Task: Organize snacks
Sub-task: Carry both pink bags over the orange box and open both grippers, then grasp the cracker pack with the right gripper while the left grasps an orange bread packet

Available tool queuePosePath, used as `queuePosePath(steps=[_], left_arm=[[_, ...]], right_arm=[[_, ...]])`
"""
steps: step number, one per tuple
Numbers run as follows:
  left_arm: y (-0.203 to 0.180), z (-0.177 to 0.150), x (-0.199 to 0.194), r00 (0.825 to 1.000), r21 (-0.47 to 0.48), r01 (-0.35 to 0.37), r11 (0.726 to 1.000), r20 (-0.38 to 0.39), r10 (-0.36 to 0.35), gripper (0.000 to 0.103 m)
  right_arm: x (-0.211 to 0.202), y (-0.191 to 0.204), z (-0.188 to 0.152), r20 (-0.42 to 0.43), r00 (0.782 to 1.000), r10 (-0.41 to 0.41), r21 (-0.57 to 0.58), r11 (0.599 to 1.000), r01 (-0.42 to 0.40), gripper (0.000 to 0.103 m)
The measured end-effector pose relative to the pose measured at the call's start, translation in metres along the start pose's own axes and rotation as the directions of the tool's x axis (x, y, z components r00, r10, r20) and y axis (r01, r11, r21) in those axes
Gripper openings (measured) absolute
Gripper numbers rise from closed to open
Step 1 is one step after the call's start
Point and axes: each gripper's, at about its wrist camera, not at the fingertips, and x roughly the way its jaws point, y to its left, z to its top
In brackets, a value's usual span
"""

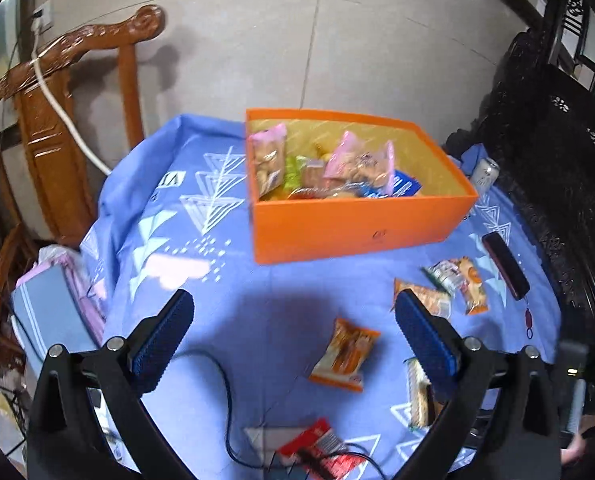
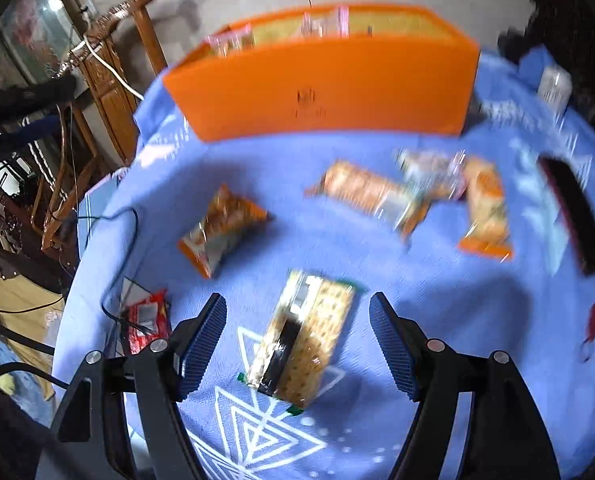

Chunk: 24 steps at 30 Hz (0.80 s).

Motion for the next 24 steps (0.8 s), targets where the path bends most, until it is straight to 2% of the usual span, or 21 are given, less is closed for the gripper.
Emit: queuePosePath(steps=[5, 8, 9, 12, 16, 24], left_arm=[[0.011, -0.011, -0.012, 1.000, 0.003, -0.023, 1.000, -0.008, 0.023, 0.099], [0.011, -0.015, -0.011, 0.999, 0.014, -0.030, 0.999, -0.023, 0.030, 0.099], [0.010, -0.016, -0.010, 0.999, 0.016, -0.028, 0.999, -0.026, 0.028, 0.099], [0.003, -0.019, 0.002, 0.999, 0.032, -0.012, 0.999, -0.052, 0.014, 0.099], [-0.015, -0.030, 0.029, 0.995, 0.080, 0.013, 0.997, -0.105, -0.004, 0.099], [-0.057, -0.056, 0.105, 0.971, 0.163, 0.083, 0.983, -0.236, -0.043, 0.099]], right_arm=[[0.035, 0.009, -0.014, -0.079, 0.996, -0.051, -0.012, 0.999, 0.050, 0.073], [0.038, 0.020, -0.022, -0.070, 0.992, -0.106, -0.086, 0.991, 0.100, 0.050], [0.037, 0.021, -0.022, -0.069, 0.991, -0.116, -0.105, 0.989, 0.108, 0.047], [0.032, 0.018, -0.025, -0.070, 0.989, -0.128, -0.097, 0.988, 0.121, 0.047], [0.011, 0.001, -0.020, -0.022, 0.994, -0.111, -0.033, 0.993, 0.110, 0.047], [-0.024, -0.021, -0.014, 0.029, 0.990, -0.140, 0.041, 0.990, 0.138, 0.047]])
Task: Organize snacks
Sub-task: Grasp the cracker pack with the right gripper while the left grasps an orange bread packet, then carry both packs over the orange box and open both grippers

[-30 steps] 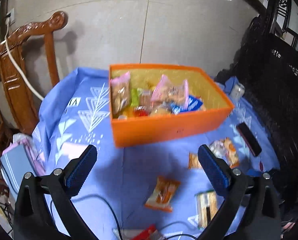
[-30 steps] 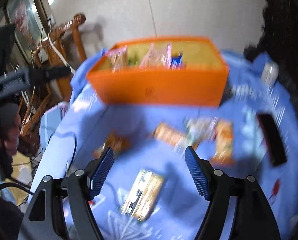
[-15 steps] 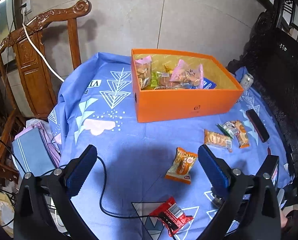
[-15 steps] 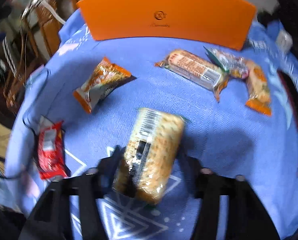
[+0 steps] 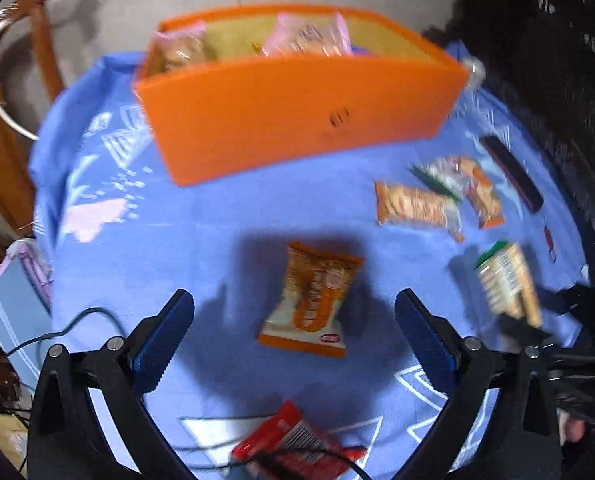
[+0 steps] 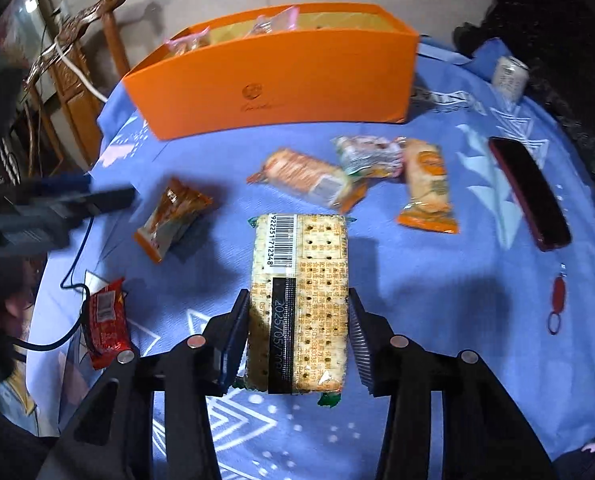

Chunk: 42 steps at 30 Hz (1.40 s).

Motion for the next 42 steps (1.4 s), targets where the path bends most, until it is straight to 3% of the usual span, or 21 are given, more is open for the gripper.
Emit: queuePosePath(steps=[9, 13, 15, 20, 26, 32, 42], left_arm=[[-0.015, -0.001, 0.048, 0.999, 0.053, 0.010, 0.999, -0.052, -0.007, 0.095], [-0.015, -0.003, 0.059, 0.997, 0.059, 0.027, 0.998, -0.075, -0.022, 0.078], [-0.016, -0.005, 0.060, 0.998, 0.077, 0.025, 0.997, -0.060, -0.020, 0.074], [-0.010, -0.007, 0.056, 1.000, 0.088, 0.008, 0.996, -0.024, -0.006, 0.043], [-0.005, -0.008, 0.049, 1.000, 0.079, 0.028, 0.997, -0.007, -0.028, 0.038], [-0.007, -0.002, 0.023, 0.997, 0.069, 0.045, 0.997, 0.059, -0.049, 0.038], [0.006, 0.030, -0.062, 0.972, 0.017, 0.064, 0.998, 0.227, -0.066, 0.038]], right_arm=[[-0.001, -0.019, 0.006, -0.009, 1.000, -0.017, 0.038, 0.999, 0.018, 0.047], [0.002, -0.020, 0.010, -0.017, 1.000, -0.015, 0.043, 0.999, 0.016, 0.047], [0.005, -0.020, 0.012, -0.021, 1.000, -0.018, 0.045, 0.999, 0.019, 0.047], [0.006, -0.020, 0.014, -0.018, 1.000, -0.025, 0.053, 0.998, 0.026, 0.047], [0.005, -0.020, 0.012, -0.014, 0.999, -0.036, 0.052, 0.998, 0.036, 0.047], [-0.005, -0.017, 0.015, 0.024, 0.999, -0.035, 0.051, 0.998, 0.033, 0.047], [-0.038, -0.009, 0.043, 0.128, 0.992, 0.003, 0.050, 0.999, -0.009, 0.047]])
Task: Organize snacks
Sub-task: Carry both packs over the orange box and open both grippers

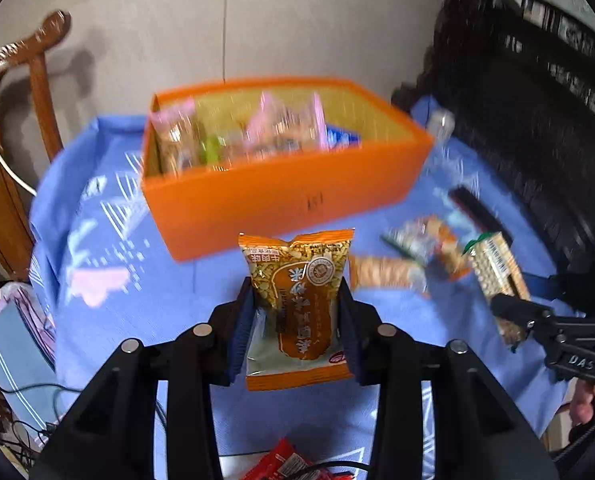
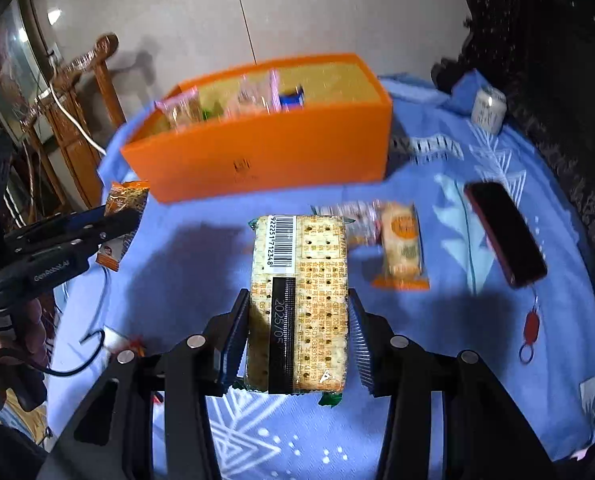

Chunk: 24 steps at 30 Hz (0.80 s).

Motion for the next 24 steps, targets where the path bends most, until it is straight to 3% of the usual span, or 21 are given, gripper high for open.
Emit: queuePosePath(steps=[5, 11, 22, 23, 24], left_arm=[[0.011, 0.038, -0.028, 0.996, -0.037, -0.003, 0.999, 0.084, 0.006, 0.038], [0.021, 0.090, -0.043, 0.989, -0.062, -0.015, 0.998, 0.148, 0.024, 0.038], [0.031, 0.182, -0.024, 0.973, -0.057, -0.053, 0.997, 0.221, 0.064, 0.039], [0.033, 0.190, -0.017, 0.971, -0.059, -0.072, 0.996, 0.225, 0.084, 0.048], [0.033, 0.194, -0.009, 0.970, -0.064, -0.095, 0.993, 0.220, 0.107, 0.064]], right_arm=[[-0.022, 0.004, 0.037, 0.098, 0.995, 0.029, -0.004, 1.000, -0.029, 0.047], [-0.042, 0.009, 0.095, 0.217, 0.974, 0.064, -0.033, 0.998, -0.058, 0.047], [-0.023, 0.025, 0.204, 0.343, 0.933, 0.108, -0.124, 0.990, -0.069, 0.047], [-0.019, 0.027, 0.210, 0.349, 0.931, 0.109, -0.127, 0.990, -0.068, 0.048], [-0.012, 0.029, 0.218, 0.354, 0.929, 0.108, -0.133, 0.989, -0.065, 0.056]])
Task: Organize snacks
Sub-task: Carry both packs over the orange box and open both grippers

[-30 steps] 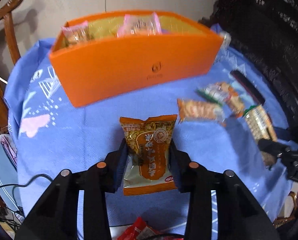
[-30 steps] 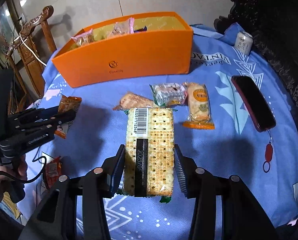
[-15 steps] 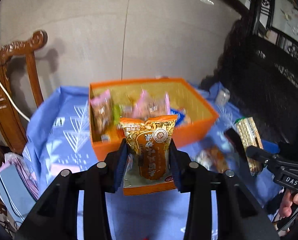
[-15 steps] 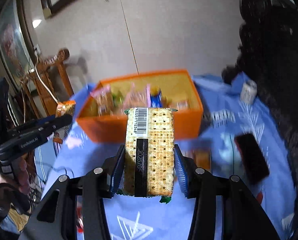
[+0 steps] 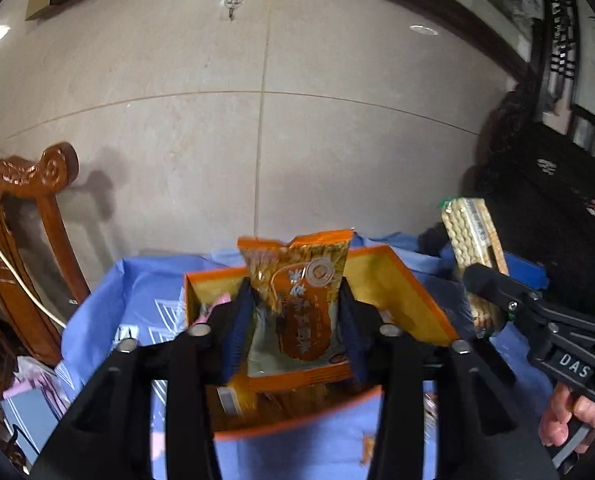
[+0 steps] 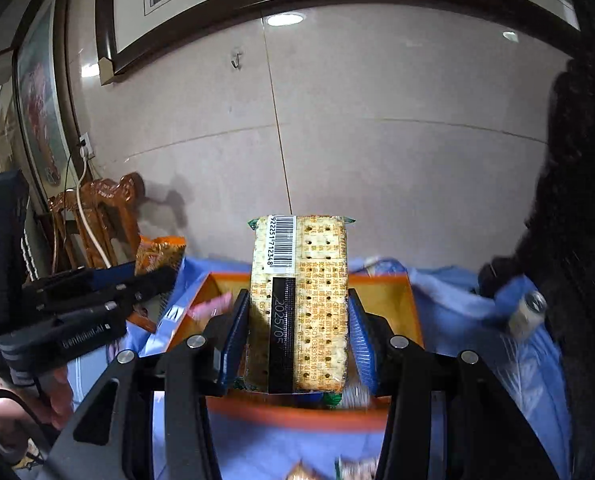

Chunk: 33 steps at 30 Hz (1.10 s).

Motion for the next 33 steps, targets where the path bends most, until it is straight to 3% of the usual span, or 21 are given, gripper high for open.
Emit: queuePosePath(steps=[1, 2, 3, 7, 21, 27, 33], left_arm=[[0.001, 0.002, 0.012, 0.999, -0.006, -0.044, 0.999, -0.023, 0.044, 0.099], [0.002, 0.002, 0.019, 0.995, -0.015, -0.087, 0.996, -0.045, 0.086, 0.099], [0.005, 0.002, 0.028, 0.990, -0.039, -0.116, 0.993, -0.088, 0.112, 0.099], [0.008, -0.009, 0.021, 0.994, -0.066, -0.095, 0.993, -0.066, 0.091, 0.099], [0.004, -0.034, -0.009, 0.993, -0.089, -0.088, 0.992, -0.085, 0.081, 0.099], [-0.004, -0.067, -0.038, 0.996, -0.068, -0.058, 0.996, -0.067, 0.053, 0.099], [-0.007, -0.104, -0.052, 0.990, -0.077, -0.029, 0.997, -0.141, 0.018, 0.099]], right_arm=[[0.013, 0.000, 0.004, -0.015, 1.000, -0.004, -0.008, 1.000, 0.004, 0.067], [0.022, -0.002, 0.005, -0.035, 0.999, -0.019, -0.004, 1.000, 0.019, 0.083], [0.028, -0.004, 0.005, -0.049, 0.998, -0.046, 0.009, 0.999, 0.046, 0.084], [0.022, -0.007, -0.008, -0.033, 0.999, -0.021, 0.062, 0.998, 0.023, 0.084], [-0.006, -0.012, -0.050, -0.080, 0.996, -0.036, 0.041, 0.998, 0.039, 0.084], [-0.017, -0.026, -0.086, -0.149, 0.987, -0.062, -0.008, 0.998, 0.061, 0.084], [-0.007, -0.044, -0.144, -0.285, 0.957, -0.050, 0.000, 0.999, 0.052, 0.084]])
